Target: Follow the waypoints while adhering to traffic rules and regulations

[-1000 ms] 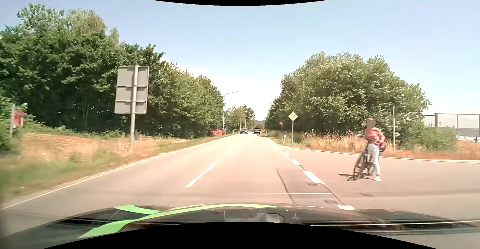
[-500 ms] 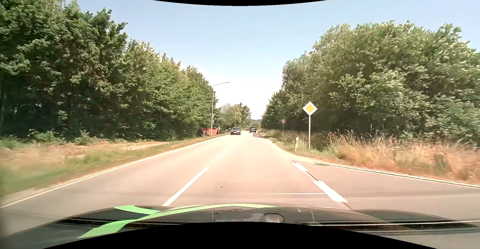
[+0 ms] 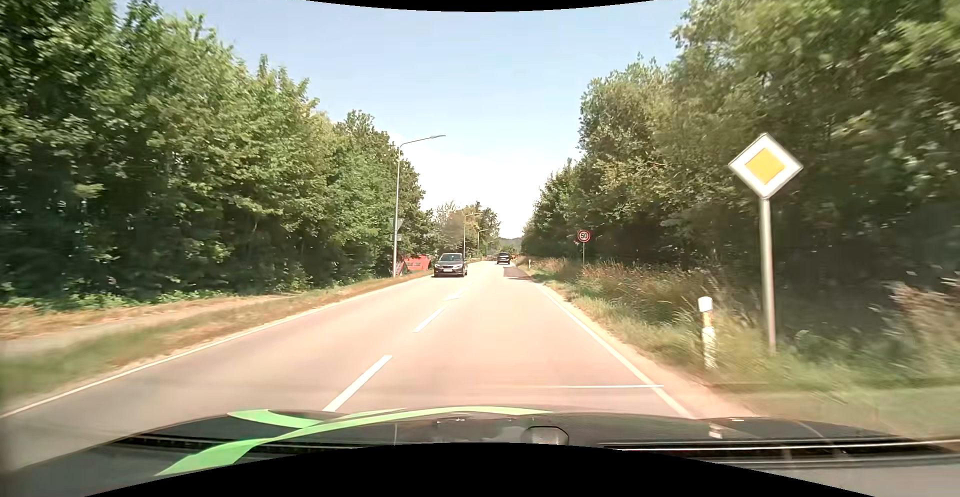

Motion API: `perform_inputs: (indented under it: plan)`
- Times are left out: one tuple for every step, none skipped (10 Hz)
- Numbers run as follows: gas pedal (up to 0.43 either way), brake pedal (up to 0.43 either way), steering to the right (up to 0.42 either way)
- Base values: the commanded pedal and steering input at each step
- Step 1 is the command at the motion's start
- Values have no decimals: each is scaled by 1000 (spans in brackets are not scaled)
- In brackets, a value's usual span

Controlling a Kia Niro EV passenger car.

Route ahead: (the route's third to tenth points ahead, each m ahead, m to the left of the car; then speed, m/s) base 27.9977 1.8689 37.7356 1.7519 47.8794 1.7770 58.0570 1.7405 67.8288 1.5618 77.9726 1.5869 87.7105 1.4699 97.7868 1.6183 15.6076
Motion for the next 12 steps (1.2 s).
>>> perform_inputs:
  plan:
    - [280,0,-2]
    - [287,0,-2]
    - [299,0,-2]
    - [311,0,-2]
    - [319,0,-2]
    - [331,0,-3]
    - [331,0,-3]
    - [331,0,-3]
    - [319,0,-3]
    - [268,0,-3]
    - [240,0,-3]
    - [240,0,-3]
